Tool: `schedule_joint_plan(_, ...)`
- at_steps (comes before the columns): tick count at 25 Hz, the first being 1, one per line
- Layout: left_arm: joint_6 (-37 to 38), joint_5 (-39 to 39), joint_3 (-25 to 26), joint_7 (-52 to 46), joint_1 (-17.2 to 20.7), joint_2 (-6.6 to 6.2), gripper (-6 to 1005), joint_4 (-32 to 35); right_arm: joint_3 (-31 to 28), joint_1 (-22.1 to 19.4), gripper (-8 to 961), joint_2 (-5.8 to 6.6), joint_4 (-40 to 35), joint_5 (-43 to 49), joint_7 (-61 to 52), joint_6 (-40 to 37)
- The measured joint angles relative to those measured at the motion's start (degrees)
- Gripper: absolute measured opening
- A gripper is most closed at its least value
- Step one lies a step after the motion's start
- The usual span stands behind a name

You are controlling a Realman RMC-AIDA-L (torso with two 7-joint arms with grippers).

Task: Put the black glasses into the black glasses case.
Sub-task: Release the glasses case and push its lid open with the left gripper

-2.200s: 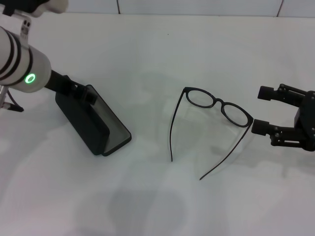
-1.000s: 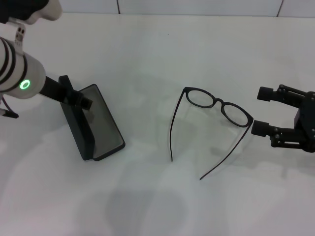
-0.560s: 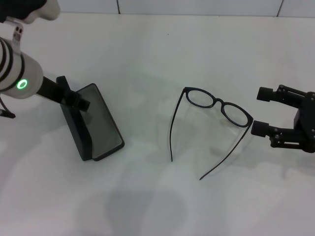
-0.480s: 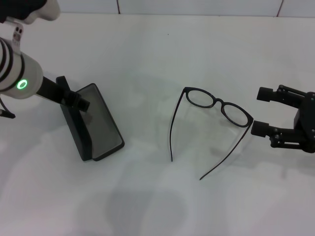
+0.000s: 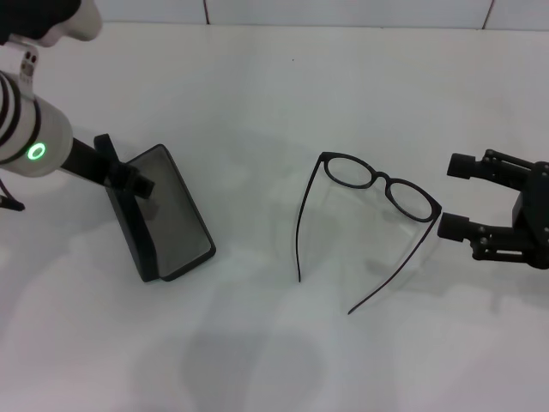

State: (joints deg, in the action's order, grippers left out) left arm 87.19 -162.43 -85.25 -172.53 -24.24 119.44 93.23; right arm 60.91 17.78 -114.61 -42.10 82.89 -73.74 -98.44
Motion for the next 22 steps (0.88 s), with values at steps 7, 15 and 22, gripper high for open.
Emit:
schedule_joint_plan(7,0.0,0.0,-0.4,0.0,0.0,0.00,637,-0.8,0.0,-0.2,870,-0.01,0.0,0.0,0.0,-0.2)
schedule_joint_plan(15,0.6,0.0,-1.2,0.5,0.0,0.00,631,-0.8,0.0,-0.3,870,-0.08,0.0,-0.2,0.0,-0.8)
schedule_joint_plan(22,0.7,0.0,-2.3,0.6,-0.3,-0.07,371,-0.8,0.0,-0.4,870,-0.08,0.0,-0.2,0.0,-0.8)
